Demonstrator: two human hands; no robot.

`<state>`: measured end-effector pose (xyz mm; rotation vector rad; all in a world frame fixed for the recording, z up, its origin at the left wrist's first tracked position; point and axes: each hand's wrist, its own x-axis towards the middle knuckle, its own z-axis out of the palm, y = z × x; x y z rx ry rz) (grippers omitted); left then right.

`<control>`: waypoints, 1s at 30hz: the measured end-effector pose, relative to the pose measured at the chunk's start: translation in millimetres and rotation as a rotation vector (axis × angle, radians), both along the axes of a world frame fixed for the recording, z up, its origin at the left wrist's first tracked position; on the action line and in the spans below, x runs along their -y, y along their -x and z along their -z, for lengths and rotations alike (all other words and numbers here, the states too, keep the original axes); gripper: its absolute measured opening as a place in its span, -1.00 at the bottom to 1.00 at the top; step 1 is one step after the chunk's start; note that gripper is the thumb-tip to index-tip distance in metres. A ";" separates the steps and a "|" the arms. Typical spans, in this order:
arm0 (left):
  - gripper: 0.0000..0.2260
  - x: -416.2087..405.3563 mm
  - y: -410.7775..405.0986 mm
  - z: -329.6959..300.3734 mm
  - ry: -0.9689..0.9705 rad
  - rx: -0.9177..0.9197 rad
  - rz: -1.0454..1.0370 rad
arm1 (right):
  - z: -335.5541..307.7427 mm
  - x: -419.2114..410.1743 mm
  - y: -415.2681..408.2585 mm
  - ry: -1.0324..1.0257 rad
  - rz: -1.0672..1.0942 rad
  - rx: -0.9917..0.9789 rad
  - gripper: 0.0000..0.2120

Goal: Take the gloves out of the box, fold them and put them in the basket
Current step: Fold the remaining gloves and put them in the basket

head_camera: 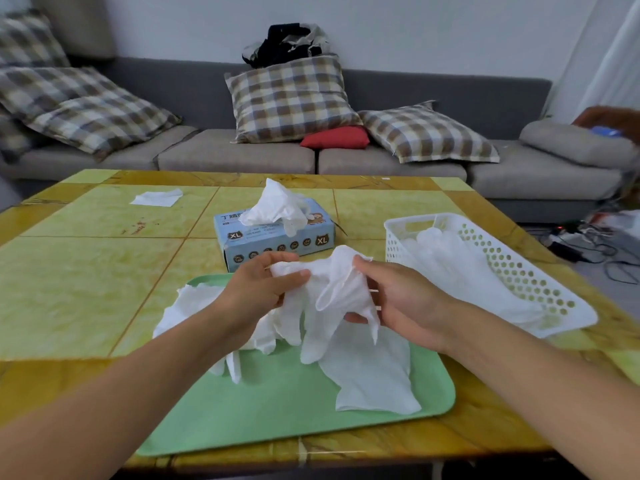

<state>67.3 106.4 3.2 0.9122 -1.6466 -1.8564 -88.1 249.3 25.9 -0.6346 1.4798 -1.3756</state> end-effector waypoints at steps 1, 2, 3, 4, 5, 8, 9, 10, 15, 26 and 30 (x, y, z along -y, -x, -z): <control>-0.65 2.2 0.5 1.2 0.028 0.025 -0.012 | -2.7 0.3 0.3 0.000 0.023 -0.083 -0.68; -0.62 2.8 1.3 2.3 0.069 0.048 -0.016 | -6.7 0.1 -0.3 -0.005 0.041 -0.171 -0.68; -0.58 2.9 1.9 3.6 0.153 0.081 -0.033 | -11.0 -0.1 -0.8 -0.003 0.054 -0.244 -0.68; -0.53 1.8 2.7 3.0 0.284 0.119 -0.069 | -16.0 -0.4 0.3 0.006 0.076 -0.290 -0.68; -0.48 -0.1 1.8 2.0 0.433 0.147 -0.106 | -20.1 0.0 2.5 0.022 0.111 -0.282 -0.69; -0.39 -13.1 -3.2 -10.0 0.705 0.034 0.032 | -33.4 -0.1 6.9 0.111 0.207 0.034 -0.72; -0.34 -19.9 -4.0 -14.0 0.720 0.014 0.155 | -36.2 0.2 5.9 0.142 0.214 0.162 -0.74; -0.29 -27.6 -2.3 -16.2 0.722 0.009 0.263 | -37.6 -0.1 3.5 0.166 0.209 0.268 -0.74; -0.74 -45.4 11.0 -14.5 0.403 -0.195 0.110 | -29.2 -6.5 -9.3 0.211 0.101 0.407 -0.73; -0.73 -44.1 9.7 -31.3 -0.216 -0.263 0.271 | -24.6 -14.5 6.2 -0.066 -0.165 -0.031 -0.44; -0.72 -41.0 9.7 -29.7 -0.285 -0.250 0.268 | -17.9 -16.2 8.6 -0.002 -0.103 0.144 -0.54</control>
